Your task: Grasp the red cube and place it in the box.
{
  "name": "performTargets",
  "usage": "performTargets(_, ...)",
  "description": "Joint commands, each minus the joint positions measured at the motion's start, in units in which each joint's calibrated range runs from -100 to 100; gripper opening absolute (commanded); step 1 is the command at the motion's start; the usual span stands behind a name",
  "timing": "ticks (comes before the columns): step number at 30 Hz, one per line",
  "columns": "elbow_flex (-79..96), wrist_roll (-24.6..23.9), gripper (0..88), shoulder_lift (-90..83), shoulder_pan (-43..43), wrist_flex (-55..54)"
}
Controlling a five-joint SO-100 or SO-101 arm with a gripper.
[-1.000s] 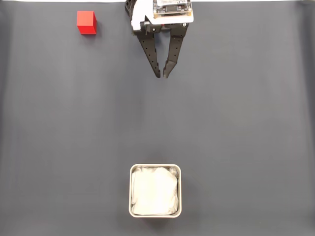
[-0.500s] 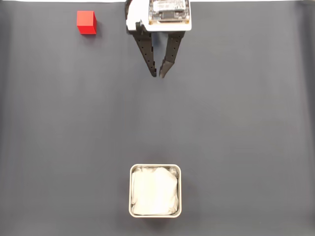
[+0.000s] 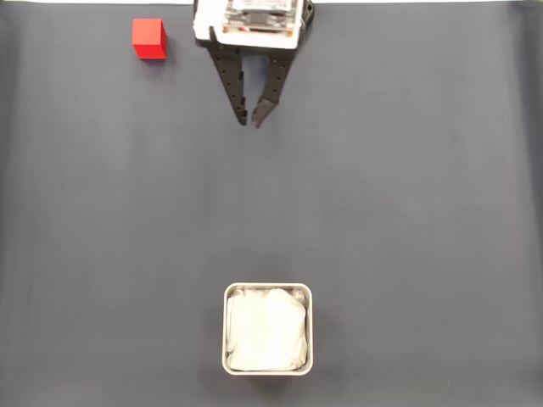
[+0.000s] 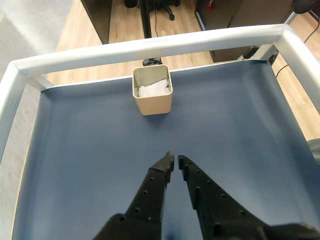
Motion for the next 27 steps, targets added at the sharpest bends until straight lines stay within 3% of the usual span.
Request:
performTargets(1,-1.7,-0.7,0.0,-1.6,2.4,0.7)
performTargets(27,2.7,-2.4,0.0,-7.7,22.6,5.1)
